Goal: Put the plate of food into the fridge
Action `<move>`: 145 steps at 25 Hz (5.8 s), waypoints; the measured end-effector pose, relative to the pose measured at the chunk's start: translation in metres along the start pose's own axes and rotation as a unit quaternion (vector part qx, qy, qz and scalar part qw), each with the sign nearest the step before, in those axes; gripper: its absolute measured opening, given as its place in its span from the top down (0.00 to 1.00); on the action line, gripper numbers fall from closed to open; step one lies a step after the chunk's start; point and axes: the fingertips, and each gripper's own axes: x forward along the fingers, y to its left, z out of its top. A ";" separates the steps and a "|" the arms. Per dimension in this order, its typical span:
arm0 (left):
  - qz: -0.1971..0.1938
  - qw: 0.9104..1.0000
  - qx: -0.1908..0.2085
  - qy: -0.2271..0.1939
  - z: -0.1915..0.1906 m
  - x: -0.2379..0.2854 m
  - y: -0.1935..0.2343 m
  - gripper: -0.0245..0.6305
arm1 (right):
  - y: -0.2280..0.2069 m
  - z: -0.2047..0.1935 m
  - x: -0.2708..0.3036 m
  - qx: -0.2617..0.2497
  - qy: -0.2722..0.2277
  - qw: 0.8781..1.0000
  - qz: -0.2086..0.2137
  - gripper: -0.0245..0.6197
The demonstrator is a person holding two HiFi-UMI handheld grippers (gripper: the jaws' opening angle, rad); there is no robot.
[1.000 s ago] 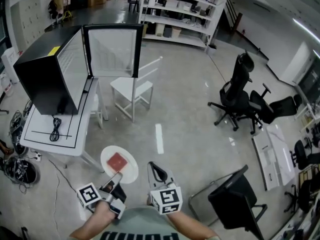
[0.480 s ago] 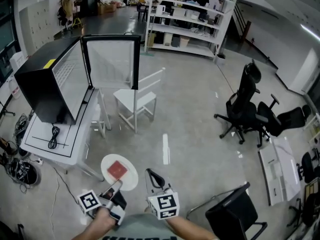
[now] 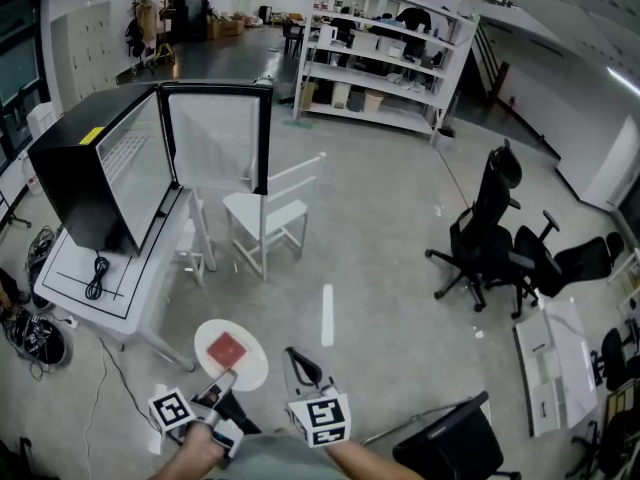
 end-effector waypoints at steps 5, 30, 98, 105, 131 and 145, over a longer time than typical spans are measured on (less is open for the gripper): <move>0.004 1.000 -0.005 0.000 0.000 0.013 0.001 0.89 | -0.011 -0.010 0.005 0.014 0.014 1.000 -0.003 0.95; 0.011 1.000 -0.020 0.003 0.131 0.108 0.011 0.89 | -0.046 0.013 0.158 0.013 0.034 0.999 -0.014 0.95; 0.027 0.984 -0.023 -0.173 0.347 0.319 -0.010 0.89 | -0.141 0.093 0.481 -0.025 0.033 0.986 0.163 0.95; 0.033 0.979 -0.029 -0.197 0.349 0.330 -0.003 0.89 | -0.152 0.087 0.496 -0.040 0.034 0.981 0.186 0.95; 0.025 0.959 -0.038 -0.279 0.493 0.310 0.012 0.89 | -0.082 0.121 0.594 -0.073 0.041 0.969 0.231 0.95; 0.028 0.942 -0.054 -0.329 0.562 0.291 0.034 0.89 | -0.049 0.127 0.626 -0.099 0.044 0.964 0.242 0.95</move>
